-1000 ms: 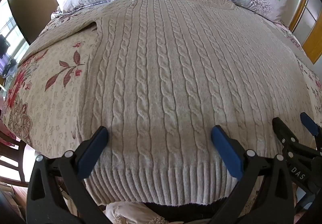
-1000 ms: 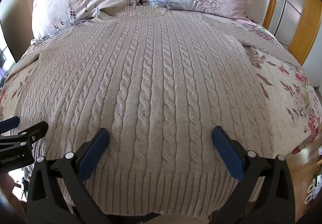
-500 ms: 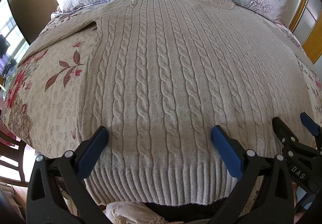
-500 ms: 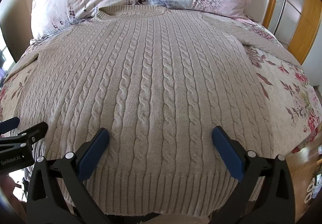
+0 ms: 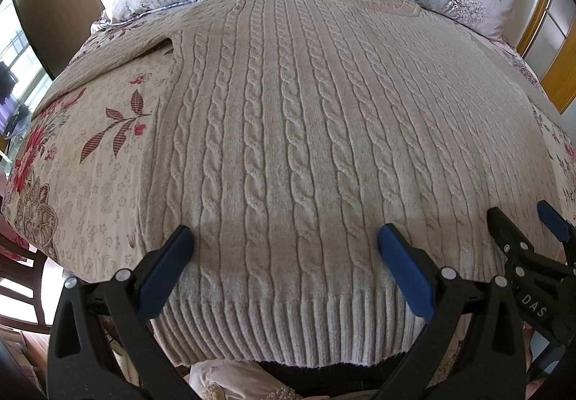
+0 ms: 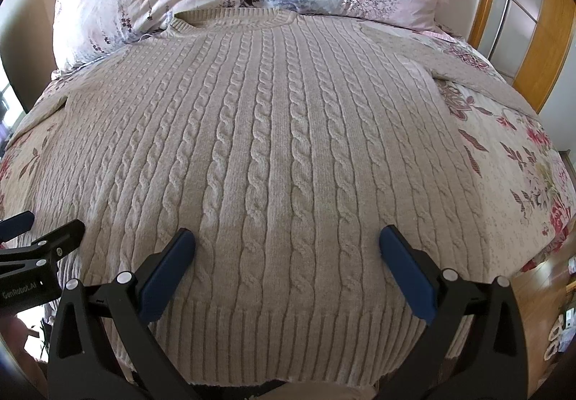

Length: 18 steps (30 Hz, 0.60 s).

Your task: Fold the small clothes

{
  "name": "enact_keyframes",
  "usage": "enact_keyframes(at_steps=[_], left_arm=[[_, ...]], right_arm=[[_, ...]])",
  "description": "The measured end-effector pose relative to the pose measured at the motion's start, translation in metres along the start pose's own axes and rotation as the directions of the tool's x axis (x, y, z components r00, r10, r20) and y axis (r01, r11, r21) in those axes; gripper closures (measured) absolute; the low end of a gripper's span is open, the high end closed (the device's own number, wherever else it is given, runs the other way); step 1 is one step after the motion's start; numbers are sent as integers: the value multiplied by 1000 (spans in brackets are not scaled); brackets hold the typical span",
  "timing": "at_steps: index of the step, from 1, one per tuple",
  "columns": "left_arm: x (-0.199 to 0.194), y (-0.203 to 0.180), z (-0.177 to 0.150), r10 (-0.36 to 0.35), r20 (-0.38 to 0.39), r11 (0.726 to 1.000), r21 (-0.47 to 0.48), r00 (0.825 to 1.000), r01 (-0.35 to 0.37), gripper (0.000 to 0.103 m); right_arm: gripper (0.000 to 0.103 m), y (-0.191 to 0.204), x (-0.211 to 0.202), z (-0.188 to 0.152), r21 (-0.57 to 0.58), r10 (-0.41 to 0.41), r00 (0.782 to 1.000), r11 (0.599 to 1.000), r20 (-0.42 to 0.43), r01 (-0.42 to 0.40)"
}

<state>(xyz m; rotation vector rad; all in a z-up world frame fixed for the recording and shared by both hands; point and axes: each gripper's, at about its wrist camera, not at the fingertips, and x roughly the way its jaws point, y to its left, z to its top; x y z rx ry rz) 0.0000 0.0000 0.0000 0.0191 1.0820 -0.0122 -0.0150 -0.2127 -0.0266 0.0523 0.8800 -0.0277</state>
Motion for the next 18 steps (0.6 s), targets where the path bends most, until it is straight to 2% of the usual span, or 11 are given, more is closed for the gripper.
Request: enact_keyframes(at_steps=[18], left_arm=[[0, 0, 0, 0, -1, 1000, 0, 1000, 0, 2]], right_arm=[[1, 2, 0, 0, 1, -1, 1000, 1000, -1, 1]])
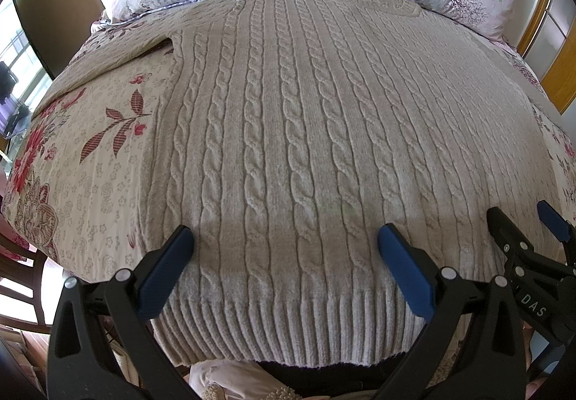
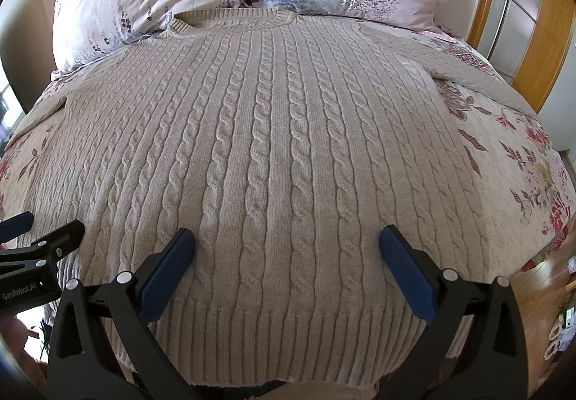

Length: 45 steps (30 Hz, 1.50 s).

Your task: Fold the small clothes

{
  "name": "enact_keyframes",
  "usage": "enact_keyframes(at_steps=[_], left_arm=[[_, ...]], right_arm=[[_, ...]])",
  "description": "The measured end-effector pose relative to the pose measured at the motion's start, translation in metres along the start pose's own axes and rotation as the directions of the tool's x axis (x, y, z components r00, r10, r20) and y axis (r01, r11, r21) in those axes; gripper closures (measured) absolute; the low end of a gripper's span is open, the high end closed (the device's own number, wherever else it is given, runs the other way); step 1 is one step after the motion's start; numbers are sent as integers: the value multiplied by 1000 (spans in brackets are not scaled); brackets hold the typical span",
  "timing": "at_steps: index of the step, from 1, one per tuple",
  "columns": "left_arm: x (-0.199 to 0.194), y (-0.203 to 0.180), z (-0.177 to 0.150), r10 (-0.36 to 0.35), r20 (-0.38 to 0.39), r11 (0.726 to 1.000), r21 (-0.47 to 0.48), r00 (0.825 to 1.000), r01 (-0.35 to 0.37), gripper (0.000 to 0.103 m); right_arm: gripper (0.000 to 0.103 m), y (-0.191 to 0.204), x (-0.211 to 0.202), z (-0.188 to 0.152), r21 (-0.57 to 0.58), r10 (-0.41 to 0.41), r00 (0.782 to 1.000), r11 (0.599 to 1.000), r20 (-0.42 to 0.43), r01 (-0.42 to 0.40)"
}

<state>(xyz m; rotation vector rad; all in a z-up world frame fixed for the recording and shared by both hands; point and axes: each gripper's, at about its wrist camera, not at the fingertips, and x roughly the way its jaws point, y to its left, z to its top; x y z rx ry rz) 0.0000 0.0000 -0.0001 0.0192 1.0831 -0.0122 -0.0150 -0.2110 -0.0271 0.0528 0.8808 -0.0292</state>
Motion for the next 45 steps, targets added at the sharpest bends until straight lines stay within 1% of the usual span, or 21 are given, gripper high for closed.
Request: enact_keyframes(at_steps=[17, 22, 27, 33, 36, 38, 41, 43, 45], left_arm=[[0, 0, 0, 0, -6, 1000, 2, 1000, 0, 2], [2, 0, 4, -1, -21, 1000, 7, 1000, 1, 2], [4, 0, 5, -2, -30, 1000, 15, 1000, 2, 2], [6, 0, 9, -13, -54, 999, 41, 998, 15, 2], [6, 0, 8, -17, -37, 998, 62, 999, 19, 2], [6, -1, 11, -19, -21, 996, 84, 1000, 21, 2], [9, -2, 18, -20, 2, 994, 106, 1000, 19, 2], [10, -2, 23, -22, 20, 993, 114, 1000, 20, 2], [10, -2, 32, -34, 39, 991, 127, 999, 29, 2]], right_arm=[[1, 0, 1, 0, 0, 0, 1000, 1000, -1, 0], [1, 0, 1, 2, -8, 5, 1000, 1000, -19, -5], [1, -1, 3, 4, -28, 19, 999, 999, -34, -20], [1, -2, 5, 8, -74, 55, 998, 996, -36, -58], [1, -4, 5, 7, -102, 78, 997, 992, -11, -79], [1, -6, 5, 6, -133, 108, 994, 986, 23, -104], [1, -11, 7, 11, -139, 134, 991, 982, 27, -129], [1, -23, 6, 22, -93, 153, 987, 985, 42, -148], [1, -43, 4, 40, -26, 148, 986, 989, 76, -146]])
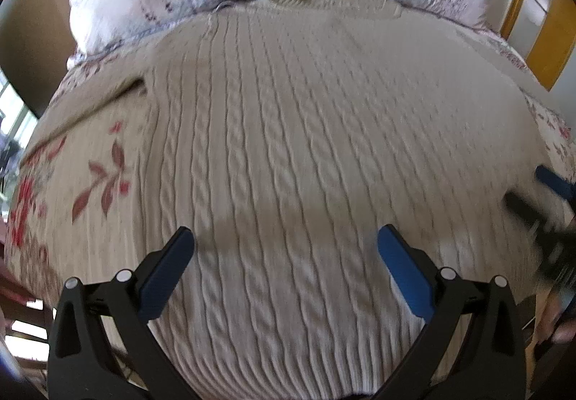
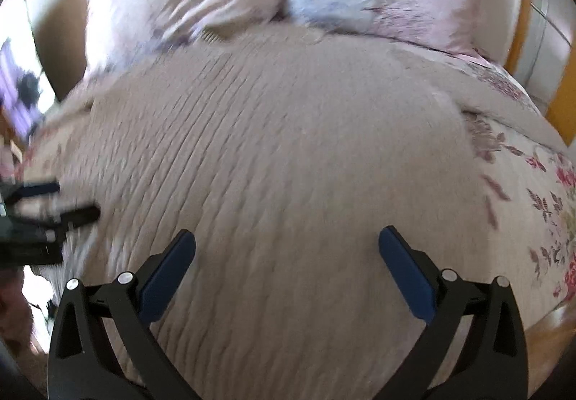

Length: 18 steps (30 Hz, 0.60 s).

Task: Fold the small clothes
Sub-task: 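Move the right gripper to the sweater's sleeve cuff and close on it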

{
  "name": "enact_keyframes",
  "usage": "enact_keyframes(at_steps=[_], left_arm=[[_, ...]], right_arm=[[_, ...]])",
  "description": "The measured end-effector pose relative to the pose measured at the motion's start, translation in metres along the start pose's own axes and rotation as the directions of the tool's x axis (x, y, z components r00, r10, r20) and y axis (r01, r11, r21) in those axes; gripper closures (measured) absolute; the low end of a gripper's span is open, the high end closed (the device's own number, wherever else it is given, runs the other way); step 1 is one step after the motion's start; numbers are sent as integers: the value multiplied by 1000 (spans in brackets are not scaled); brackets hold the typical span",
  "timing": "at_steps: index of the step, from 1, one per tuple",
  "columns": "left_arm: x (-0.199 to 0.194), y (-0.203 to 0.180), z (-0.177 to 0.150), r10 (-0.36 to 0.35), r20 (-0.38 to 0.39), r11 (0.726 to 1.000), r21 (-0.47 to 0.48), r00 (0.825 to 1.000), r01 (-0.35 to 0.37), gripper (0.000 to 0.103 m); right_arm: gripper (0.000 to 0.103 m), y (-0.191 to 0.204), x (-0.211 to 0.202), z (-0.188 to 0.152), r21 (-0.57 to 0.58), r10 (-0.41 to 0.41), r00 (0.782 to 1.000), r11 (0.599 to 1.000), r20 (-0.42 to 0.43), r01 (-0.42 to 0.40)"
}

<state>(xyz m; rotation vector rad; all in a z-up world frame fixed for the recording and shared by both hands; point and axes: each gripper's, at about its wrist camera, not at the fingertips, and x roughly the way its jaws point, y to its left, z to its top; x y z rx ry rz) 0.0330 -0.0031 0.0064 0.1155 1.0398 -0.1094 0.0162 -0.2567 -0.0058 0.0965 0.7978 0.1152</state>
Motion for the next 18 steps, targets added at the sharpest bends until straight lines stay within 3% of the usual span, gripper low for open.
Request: enact_keyframes(at_steps=[4, 8, 11, 14, 17, 18], left_arm=[[-6, 4, 25, -20, 86, 999, 27, 996, 18, 2], [-13, 5, 53, -3, 166, 998, 62, 986, -7, 2], [-15, 2, 74, 0, 191, 996, 90, 982, -17, 2], [-13, 3, 87, -42, 192, 996, 87, 980, 26, 2], [-9, 6, 99, -69, 190, 996, 63, 979, 58, 2], [-7, 7, 102, -75, 187, 996, 56, 979, 65, 2]], right_arm=[[2, -75, -12, 52, 202, -56, 995, 979, 78, 39], [15, -159, -10, 90, 408, -153, 985, 906, 81, 107], [30, -220, 0, 100, 554, -210, 977, 818, 33, 157], [46, -277, 10, 95, 703, -213, 977, 694, -9, 158], [51, -323, 19, 80, 814, -198, 979, 562, -39, 146], [51, -332, 21, 76, 833, -195, 980, 534, -43, 143]])
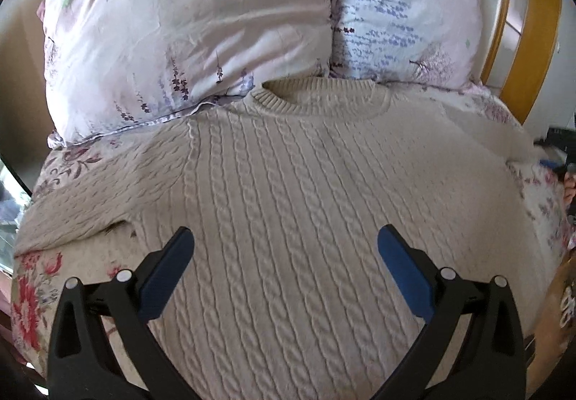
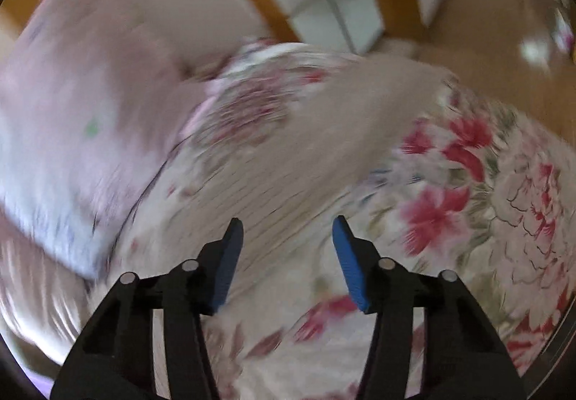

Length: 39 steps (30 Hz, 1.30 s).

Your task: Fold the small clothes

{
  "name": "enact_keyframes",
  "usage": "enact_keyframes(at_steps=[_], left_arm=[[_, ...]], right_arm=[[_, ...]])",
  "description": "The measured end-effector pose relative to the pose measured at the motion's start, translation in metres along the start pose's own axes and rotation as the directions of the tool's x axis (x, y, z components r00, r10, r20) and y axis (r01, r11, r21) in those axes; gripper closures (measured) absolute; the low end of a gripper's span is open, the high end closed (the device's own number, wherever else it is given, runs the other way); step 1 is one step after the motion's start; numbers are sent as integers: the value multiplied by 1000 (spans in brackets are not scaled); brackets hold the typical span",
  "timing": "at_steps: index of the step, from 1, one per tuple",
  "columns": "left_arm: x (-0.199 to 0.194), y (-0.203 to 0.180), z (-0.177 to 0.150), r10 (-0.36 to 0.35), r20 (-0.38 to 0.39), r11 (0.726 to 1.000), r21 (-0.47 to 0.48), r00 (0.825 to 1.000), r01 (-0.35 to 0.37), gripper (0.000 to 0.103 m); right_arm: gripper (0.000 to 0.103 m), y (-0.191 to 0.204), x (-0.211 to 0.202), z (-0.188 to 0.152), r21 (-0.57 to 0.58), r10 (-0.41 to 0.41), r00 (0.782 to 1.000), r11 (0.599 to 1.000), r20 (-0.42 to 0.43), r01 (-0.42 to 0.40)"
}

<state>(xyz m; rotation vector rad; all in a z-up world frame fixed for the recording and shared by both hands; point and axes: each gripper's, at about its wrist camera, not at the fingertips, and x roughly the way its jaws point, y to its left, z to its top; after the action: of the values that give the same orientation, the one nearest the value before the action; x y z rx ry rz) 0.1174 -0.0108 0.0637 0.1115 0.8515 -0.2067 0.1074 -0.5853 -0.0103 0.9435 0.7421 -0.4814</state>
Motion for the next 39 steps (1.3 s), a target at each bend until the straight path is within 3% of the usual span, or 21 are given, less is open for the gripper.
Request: enact_keyframes(at_steps=[6, 9, 16, 21, 27, 30, 33, 36, 39], left_arm=[[7, 13, 7, -67, 35, 996, -60, 997, 69, 2], [6, 16, 12, -51, 81, 997, -51, 995, 55, 2], [18, 29, 28, -105, 42, 992, -69, 994, 107, 2], [38, 41, 30, -121, -3, 987, -111, 993, 120, 2], [53, 47, 29, -169, -25, 976, -146, 985, 164, 2], [58, 49, 29, -239, -43, 959, -170, 970, 229, 2], [63, 51, 30, -293, -51, 937, -216, 955, 276, 2], [65, 58, 28, -357, -11, 890, -309, 934, 337, 2], [71, 63, 28, -419, 1, 842, -374, 908, 389, 2]], right_arm=[[55, -23, 11, 17, 117, 9, 1000, 993, 22, -12], [58, -28, 13, 23, 143, 17, 999, 990, 32, -21], [89, -47, 21, 36, 220, 32, 996, 974, 82, -49], [94, -27, 7, 35, 66, 1, 991, 998, 131, -10], [94, 31, -25, 27, -147, 65, 973, 989, 221, -33], [94, 78, -45, 7, -297, 157, 958, 951, 242, -81], [94, 129, -59, -29, -449, 283, 943, 875, 173, -180], [94, 176, -55, -83, -560, 372, 928, 772, 12, -302], [94, 210, -33, -141, -623, 359, 919, 684, -164, -378]])
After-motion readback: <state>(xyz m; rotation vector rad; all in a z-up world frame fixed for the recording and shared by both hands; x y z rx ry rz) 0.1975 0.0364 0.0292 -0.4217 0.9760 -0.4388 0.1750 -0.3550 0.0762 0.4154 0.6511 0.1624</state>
